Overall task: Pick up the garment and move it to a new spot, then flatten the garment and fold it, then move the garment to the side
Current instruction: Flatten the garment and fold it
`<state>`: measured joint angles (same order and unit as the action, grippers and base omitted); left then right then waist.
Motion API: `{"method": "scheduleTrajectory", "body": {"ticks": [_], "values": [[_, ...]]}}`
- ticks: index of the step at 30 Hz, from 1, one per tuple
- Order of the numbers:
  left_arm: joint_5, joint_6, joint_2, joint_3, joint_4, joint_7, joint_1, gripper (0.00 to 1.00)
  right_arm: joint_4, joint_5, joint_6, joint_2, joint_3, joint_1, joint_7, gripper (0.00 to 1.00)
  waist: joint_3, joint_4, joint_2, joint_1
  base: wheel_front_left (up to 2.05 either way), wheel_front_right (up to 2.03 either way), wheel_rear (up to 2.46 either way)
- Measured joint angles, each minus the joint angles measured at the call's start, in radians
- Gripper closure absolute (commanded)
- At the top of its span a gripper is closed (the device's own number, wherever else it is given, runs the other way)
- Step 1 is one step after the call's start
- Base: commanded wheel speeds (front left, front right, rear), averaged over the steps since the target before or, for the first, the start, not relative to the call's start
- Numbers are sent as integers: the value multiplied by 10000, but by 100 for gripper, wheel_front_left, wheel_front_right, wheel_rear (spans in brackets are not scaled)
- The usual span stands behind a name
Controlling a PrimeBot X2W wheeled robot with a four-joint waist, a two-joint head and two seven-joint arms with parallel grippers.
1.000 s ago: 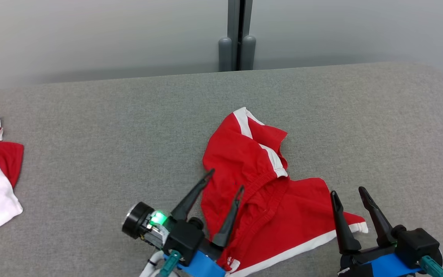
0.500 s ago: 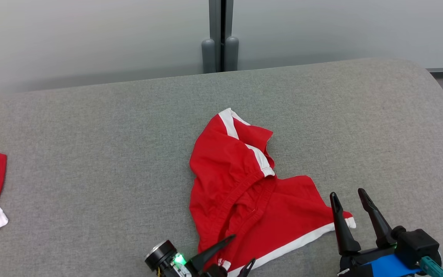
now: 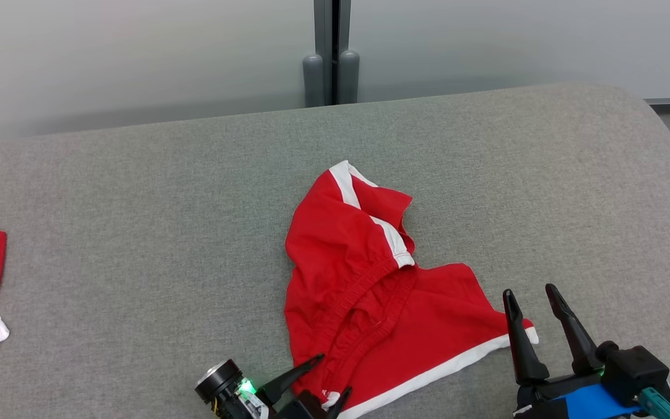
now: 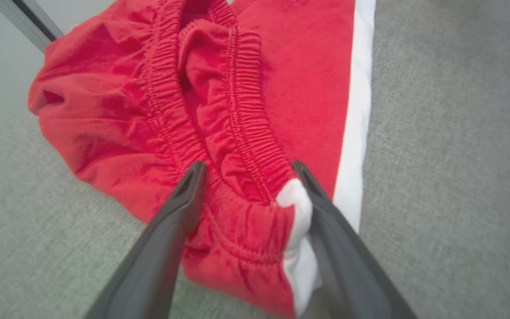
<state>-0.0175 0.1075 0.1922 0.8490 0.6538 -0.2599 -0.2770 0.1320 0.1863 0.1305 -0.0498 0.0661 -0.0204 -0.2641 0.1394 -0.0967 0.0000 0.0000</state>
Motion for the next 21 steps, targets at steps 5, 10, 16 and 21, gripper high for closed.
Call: {"method": "scheduleTrajectory", "body": {"ticks": [5,10,16,21], "values": [[-132,10,48,8,180,23,-80,7,-2,17,0,0,-21,1,2,0,39,8,0,0,0,0,0],[-642,33,-59,-228,96,19,-81,100,-19,102,0,0,-52,3,0,0,78,35,0,0,0,0,0],[-1670,-109,-330,-1179,-713,-15,-78,100,-46,188,0,0,-173,-5,2,0,99,259,0,0,0,0,0],[-2378,-479,-305,-2290,-1720,-19,298,100,-2,190,0,2,-180,-30,0,0,76,569,0,0,0,0,0]]}}
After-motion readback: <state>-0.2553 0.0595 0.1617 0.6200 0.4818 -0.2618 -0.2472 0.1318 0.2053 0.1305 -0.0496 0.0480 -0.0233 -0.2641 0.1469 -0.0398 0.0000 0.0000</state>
